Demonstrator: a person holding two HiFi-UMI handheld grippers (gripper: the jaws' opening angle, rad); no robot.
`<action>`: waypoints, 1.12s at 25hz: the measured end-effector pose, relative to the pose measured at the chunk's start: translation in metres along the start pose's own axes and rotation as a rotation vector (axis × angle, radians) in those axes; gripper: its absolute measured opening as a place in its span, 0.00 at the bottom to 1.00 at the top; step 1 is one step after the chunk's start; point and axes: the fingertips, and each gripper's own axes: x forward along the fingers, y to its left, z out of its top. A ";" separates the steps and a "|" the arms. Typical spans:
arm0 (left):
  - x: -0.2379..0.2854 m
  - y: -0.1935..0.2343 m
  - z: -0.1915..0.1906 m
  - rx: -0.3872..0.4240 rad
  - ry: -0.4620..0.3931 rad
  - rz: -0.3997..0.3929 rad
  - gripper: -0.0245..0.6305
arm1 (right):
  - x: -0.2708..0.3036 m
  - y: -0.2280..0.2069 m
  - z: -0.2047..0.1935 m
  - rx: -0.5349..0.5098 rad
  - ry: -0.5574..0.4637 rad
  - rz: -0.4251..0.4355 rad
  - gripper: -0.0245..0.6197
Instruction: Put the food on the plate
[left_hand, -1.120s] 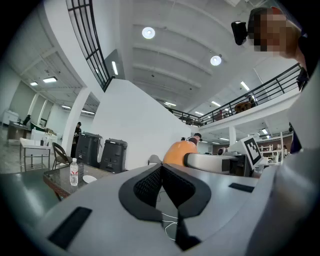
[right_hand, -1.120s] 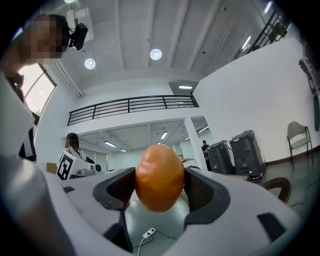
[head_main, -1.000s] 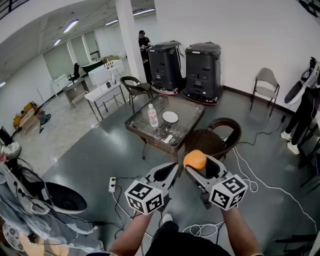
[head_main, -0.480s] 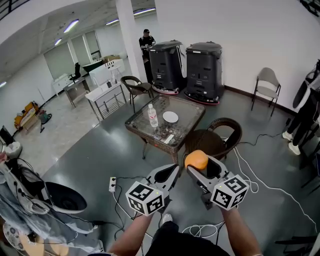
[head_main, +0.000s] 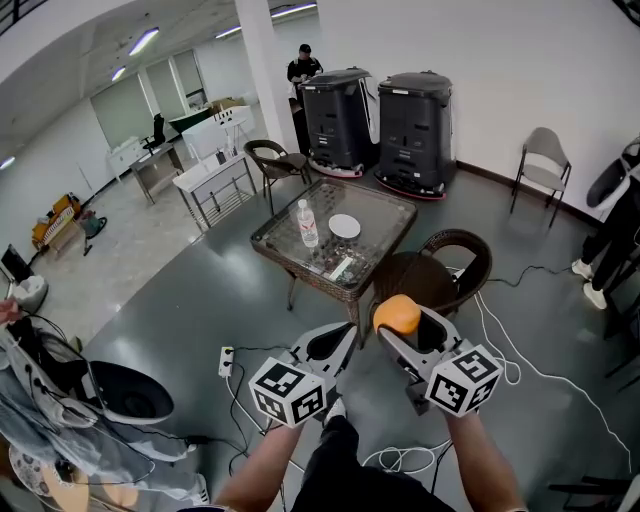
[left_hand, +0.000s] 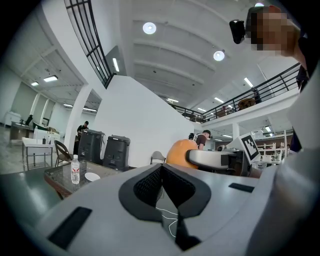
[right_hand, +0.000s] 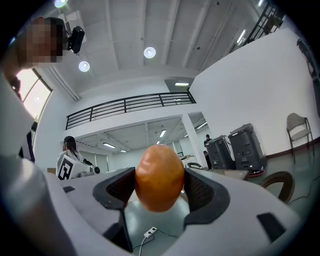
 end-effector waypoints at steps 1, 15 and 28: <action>0.004 0.005 -0.001 -0.006 0.000 -0.001 0.05 | 0.004 -0.005 0.000 0.002 0.001 -0.003 0.51; 0.104 0.147 0.009 -0.016 0.008 -0.052 0.05 | 0.127 -0.108 0.001 -0.002 0.038 -0.074 0.51; 0.177 0.272 0.020 -0.066 0.067 -0.142 0.05 | 0.253 -0.182 -0.002 0.068 0.086 -0.191 0.51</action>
